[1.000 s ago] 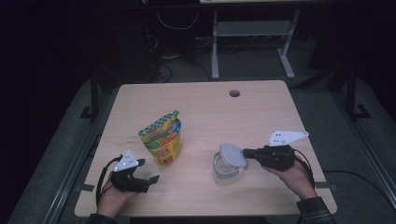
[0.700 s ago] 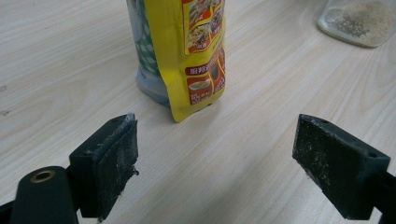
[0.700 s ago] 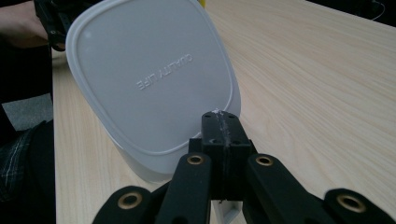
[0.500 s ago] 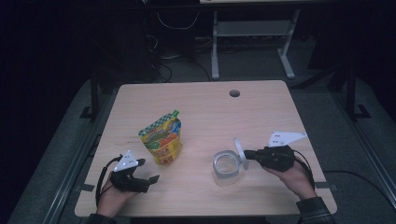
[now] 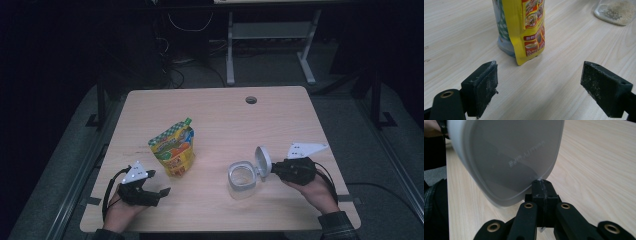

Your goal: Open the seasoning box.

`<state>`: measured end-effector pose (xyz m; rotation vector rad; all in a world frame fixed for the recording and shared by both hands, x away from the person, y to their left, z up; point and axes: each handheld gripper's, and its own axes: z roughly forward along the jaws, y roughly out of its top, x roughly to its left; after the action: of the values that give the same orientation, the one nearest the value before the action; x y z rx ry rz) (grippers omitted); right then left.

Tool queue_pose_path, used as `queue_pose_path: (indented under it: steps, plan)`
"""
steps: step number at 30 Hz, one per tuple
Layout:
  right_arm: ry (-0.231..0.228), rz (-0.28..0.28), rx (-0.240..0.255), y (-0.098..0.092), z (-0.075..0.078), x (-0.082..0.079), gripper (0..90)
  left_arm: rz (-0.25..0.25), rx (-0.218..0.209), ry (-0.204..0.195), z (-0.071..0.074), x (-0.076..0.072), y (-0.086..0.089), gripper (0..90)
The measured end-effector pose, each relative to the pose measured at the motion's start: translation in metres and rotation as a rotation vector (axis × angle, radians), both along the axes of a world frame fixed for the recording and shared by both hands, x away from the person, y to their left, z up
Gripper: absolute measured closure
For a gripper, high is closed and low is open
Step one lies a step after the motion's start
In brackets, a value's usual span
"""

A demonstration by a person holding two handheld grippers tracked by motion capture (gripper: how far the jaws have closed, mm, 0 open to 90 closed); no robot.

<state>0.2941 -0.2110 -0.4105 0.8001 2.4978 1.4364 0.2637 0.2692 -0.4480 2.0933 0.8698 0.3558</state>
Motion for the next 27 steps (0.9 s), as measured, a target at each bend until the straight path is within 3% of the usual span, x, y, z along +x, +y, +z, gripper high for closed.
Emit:
queue_pose_path:
  steps: [12,27]
  plan:
    - [0.000,-0.038,0.011,-0.012,-0.001,-0.003,90.0,-0.003,0.001,0.001,0.000,0.000,-0.001,13.5]
    - [0.023,-0.060,-0.002,-0.025,-0.009,-0.026,90.0,-0.001,-0.003,0.001,0.001,0.000,0.000,13.5]
